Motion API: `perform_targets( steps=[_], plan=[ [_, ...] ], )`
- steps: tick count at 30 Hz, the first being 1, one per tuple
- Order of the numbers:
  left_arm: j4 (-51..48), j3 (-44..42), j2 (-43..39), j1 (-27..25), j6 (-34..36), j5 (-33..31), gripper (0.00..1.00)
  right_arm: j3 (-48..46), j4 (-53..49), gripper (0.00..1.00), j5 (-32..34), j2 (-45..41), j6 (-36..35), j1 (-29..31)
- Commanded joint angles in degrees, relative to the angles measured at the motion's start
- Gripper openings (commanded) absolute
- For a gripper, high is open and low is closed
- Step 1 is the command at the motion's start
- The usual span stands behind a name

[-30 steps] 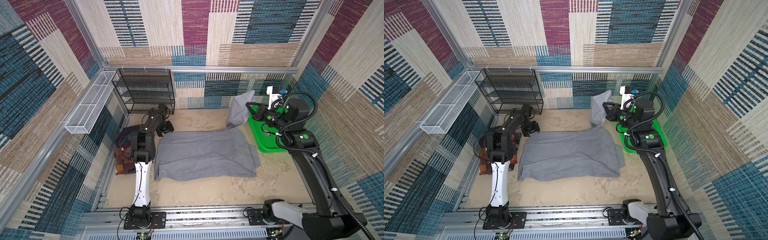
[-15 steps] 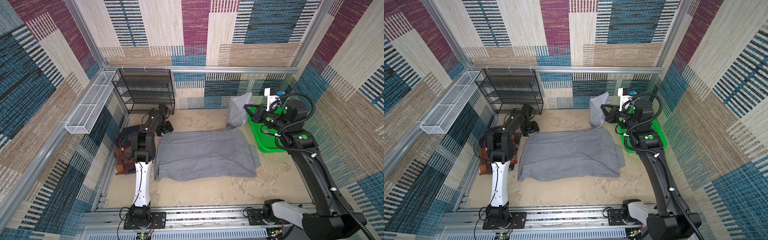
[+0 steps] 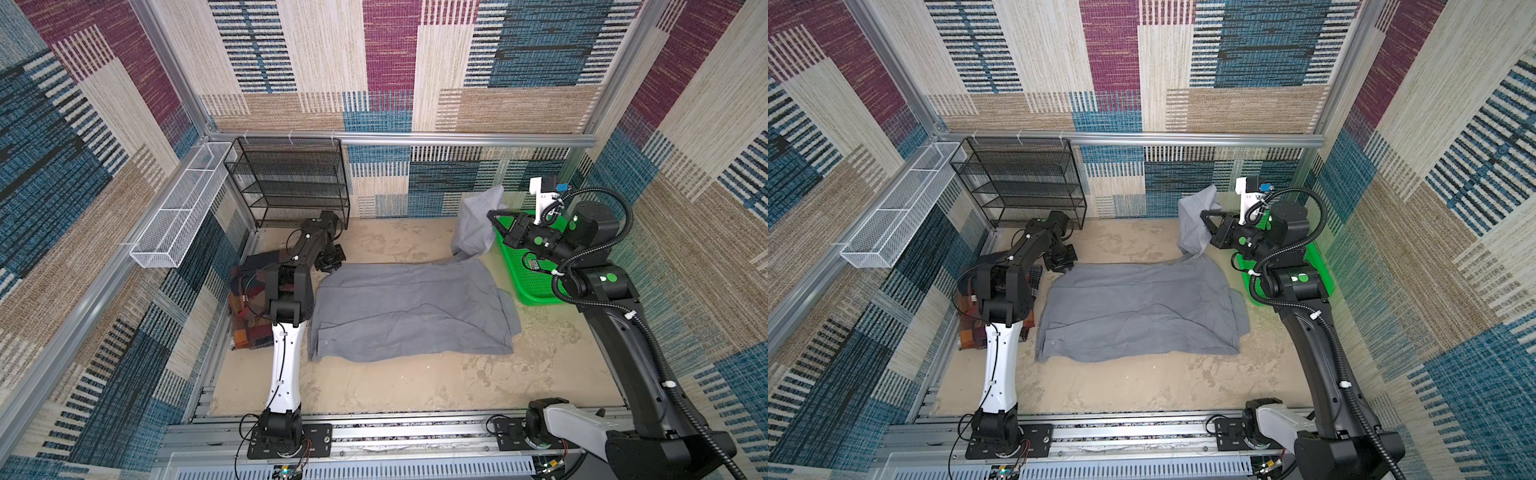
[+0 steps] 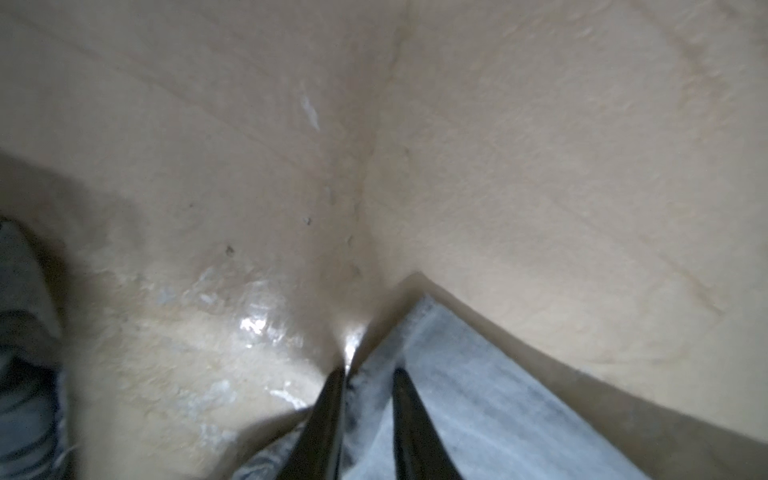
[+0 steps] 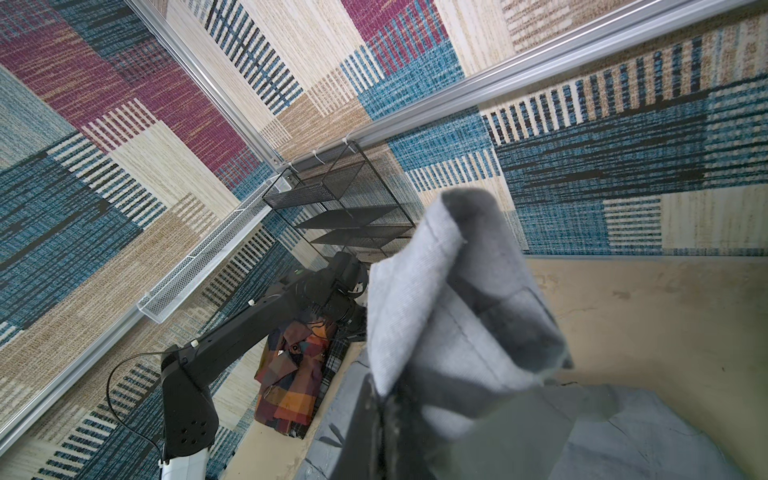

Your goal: Fold and stack the long sleeve shirts

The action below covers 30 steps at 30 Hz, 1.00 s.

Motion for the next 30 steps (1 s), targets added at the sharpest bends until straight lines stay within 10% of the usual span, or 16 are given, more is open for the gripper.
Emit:
perform_targets(
  steps=[1,9,30],
  plan=[
    [-0.13,-0.37,-1.21,-0.05,0.32,1.02,0.09,-0.17,2.37,0.00,-1.22,-0.43,0.81,0.13],
    [2.73,-4.61,-10.70,-0.74,1.00,-1.80,0.00,-0.91,1.79,0.00,-0.52,-2.12,0.73,0.13],
    [45.31,-68.90,-56.68,-1.46,-7.27,-7.53,0.00,-9.37,-17.98,0.00,6.73,-15.72,-1.57,0.09]
  ],
)
